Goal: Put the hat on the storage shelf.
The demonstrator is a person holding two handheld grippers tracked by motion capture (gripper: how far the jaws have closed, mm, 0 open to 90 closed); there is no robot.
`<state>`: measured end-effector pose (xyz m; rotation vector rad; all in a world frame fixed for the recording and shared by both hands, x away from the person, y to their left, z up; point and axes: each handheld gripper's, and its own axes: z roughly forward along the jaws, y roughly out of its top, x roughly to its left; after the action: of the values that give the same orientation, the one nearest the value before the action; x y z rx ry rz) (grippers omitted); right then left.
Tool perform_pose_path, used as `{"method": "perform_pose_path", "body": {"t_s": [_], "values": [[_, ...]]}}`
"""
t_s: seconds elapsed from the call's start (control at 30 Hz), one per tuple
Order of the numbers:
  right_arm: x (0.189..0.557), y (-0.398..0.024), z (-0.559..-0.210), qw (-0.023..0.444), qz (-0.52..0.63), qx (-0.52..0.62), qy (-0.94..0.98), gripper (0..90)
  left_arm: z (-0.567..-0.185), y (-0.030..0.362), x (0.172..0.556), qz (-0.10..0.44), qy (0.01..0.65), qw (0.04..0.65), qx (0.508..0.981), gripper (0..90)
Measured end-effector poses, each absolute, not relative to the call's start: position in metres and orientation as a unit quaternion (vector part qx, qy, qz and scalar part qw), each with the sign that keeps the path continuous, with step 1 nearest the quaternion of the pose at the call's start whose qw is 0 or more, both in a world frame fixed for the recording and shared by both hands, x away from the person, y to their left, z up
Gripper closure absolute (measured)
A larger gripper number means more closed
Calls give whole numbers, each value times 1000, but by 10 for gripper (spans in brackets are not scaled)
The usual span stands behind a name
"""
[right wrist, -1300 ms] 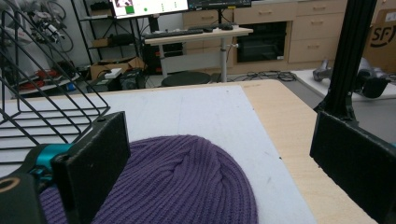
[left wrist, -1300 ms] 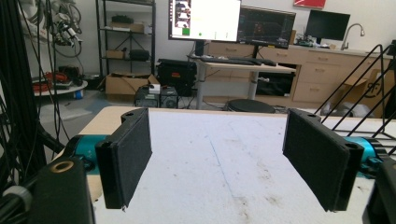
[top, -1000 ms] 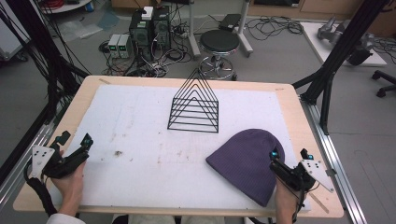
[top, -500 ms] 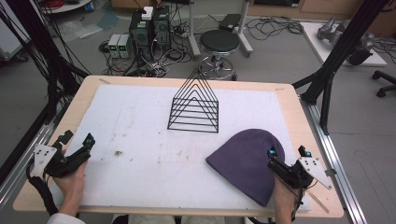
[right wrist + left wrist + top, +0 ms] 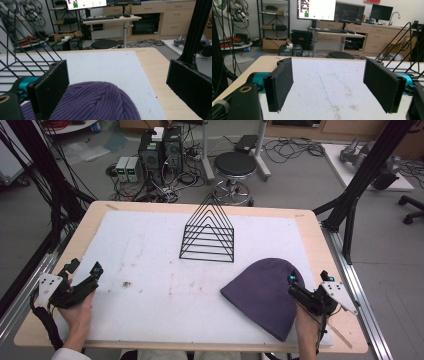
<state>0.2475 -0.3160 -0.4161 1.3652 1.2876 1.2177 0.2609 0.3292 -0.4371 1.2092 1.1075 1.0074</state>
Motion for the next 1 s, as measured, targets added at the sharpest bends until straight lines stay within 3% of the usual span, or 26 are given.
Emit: {"method": "perform_pose_path", "body": {"t_s": [1.0], "values": [[288,-326,-434,321,367,644,590,38,-437,328,263,429,470,572,517,249]]}}
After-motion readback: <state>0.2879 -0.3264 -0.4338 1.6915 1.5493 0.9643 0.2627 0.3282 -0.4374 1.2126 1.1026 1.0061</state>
